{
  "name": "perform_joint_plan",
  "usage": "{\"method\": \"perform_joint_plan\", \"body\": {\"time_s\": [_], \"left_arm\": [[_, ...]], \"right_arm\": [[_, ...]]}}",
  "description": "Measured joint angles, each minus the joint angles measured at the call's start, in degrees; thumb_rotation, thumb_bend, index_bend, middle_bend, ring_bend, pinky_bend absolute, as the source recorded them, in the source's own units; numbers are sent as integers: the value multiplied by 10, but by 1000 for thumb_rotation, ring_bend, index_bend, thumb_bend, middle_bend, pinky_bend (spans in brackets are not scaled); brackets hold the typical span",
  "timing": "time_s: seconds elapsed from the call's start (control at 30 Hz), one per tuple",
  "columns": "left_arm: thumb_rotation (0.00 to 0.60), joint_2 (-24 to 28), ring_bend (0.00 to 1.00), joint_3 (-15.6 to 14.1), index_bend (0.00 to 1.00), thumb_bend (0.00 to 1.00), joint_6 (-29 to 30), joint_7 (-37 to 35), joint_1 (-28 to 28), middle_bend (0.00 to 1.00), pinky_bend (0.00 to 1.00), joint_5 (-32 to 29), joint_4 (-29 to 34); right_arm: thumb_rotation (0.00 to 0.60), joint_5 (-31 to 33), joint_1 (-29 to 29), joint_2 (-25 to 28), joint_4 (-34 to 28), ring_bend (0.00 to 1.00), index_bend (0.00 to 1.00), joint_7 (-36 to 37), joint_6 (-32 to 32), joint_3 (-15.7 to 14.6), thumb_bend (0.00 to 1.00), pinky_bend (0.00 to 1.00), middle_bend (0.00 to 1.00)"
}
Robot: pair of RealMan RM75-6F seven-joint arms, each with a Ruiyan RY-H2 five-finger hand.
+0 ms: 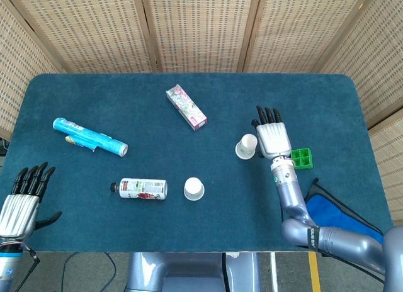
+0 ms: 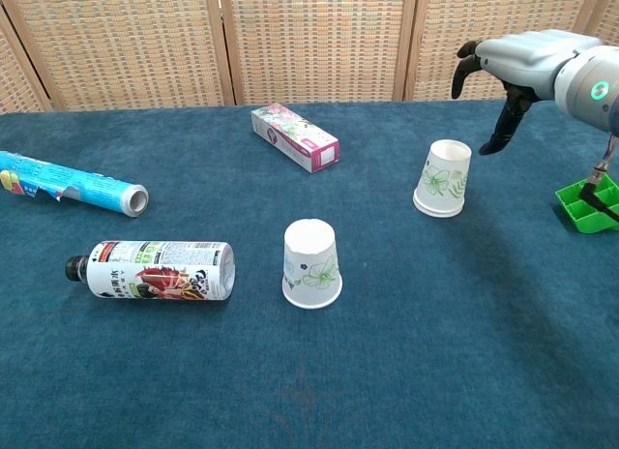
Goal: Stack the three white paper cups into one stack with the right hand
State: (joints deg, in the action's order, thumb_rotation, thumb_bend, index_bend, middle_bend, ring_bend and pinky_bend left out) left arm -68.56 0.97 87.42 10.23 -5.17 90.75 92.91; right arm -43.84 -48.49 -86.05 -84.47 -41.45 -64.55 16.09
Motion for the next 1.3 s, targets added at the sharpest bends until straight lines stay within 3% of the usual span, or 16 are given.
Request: {"method": "perform_joint_plan", "body": {"time_s": [0.13, 0.3, 0.47, 0.6, 0.83, 1.07, 1.3], "left_arm": [[600, 2, 0, 2, 0, 10, -1, -6, 0, 0, 0, -5, 0], [600, 8, 0, 1, 0, 9, -5, -8, -1, 0, 0, -6, 2], [600, 11, 0, -2, 0, 10, -5, -9, -1, 0, 0, -3, 6], [600, 13, 0, -3, 0, 10, -1, -13, 1, 0, 0, 1, 8], [600, 17, 0, -6, 0, 9, 1, -21, 1, 0, 0, 8, 10], [600, 26, 0, -3, 0, 10, -2, -51, 0, 0, 0, 1, 10], [600, 29, 0, -4, 0, 10, -4, -62, 0, 0, 0, 1, 8]], "right_arm": [[600, -13, 10, 19, -42, 40, 321, 6, -8, -5, 244, 106, 92], [600, -25, 23, 65, -143, 33, 335, 10, -6, -17, 244, 104, 88], [600, -40, 31, 107, -242, 27, 338, -2, -3, -40, 245, 102, 86], [600, -51, 32, 114, -287, 27, 338, -14, -4, -58, 245, 102, 86], [600, -43, 14, 61, -293, 27, 338, -36, -6, -63, 244, 102, 86], [600, -3, -31, -53, -246, 27, 335, -74, -28, -45, 245, 102, 84], [600, 28, -64, -104, -202, 27, 316, -100, -46, -22, 245, 102, 81]]}}
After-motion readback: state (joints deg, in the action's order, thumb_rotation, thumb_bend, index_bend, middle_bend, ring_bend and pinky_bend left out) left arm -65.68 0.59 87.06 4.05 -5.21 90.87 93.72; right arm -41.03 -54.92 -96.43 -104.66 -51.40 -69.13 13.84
